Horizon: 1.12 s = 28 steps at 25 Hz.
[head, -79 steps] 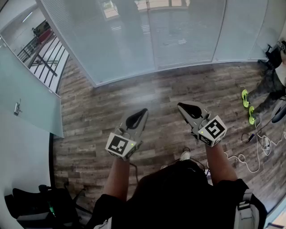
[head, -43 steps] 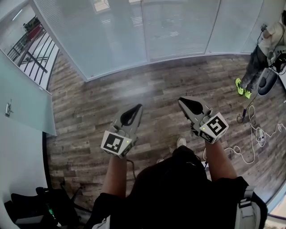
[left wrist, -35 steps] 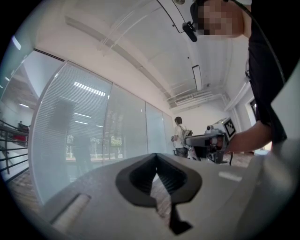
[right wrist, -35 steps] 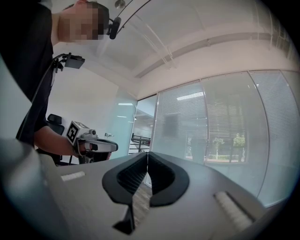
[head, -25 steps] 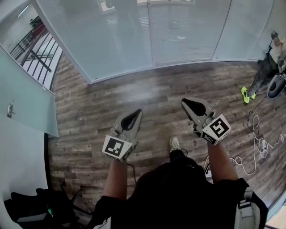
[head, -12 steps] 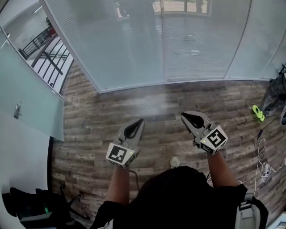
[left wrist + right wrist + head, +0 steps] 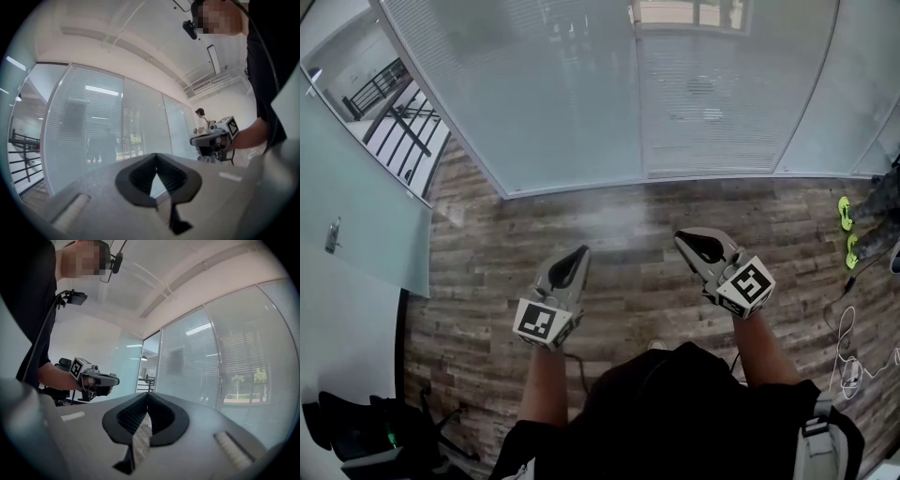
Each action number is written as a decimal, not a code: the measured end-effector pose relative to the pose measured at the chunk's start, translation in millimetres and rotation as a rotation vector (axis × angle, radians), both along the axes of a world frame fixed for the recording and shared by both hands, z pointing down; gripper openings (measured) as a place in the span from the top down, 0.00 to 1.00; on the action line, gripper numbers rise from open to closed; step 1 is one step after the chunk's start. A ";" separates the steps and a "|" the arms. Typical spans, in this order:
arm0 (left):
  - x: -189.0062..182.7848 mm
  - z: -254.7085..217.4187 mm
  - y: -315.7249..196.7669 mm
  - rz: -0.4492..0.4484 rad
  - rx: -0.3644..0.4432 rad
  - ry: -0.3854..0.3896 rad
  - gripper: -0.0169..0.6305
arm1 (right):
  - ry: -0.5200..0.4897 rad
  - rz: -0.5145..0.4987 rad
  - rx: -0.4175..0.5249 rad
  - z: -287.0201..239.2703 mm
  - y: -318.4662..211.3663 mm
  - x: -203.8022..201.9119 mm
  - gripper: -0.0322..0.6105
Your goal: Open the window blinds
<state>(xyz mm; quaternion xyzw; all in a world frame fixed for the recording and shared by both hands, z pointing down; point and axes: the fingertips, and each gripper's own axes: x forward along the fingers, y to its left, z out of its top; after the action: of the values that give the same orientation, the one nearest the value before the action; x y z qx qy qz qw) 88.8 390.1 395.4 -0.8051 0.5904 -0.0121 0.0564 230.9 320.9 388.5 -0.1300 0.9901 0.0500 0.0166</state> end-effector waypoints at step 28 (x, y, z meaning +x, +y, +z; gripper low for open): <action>22.6 2.6 -62.3 -0.055 -0.025 -0.049 0.97 | -0.079 -0.011 -0.024 6.7 -74.2 36.5 0.94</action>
<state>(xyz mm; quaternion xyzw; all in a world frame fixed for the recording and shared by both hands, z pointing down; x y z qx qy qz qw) 111.4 327.8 398.0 -0.7887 0.6104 -0.0410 0.0604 267.3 246.6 395.2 -0.1267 0.9899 0.0327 0.0546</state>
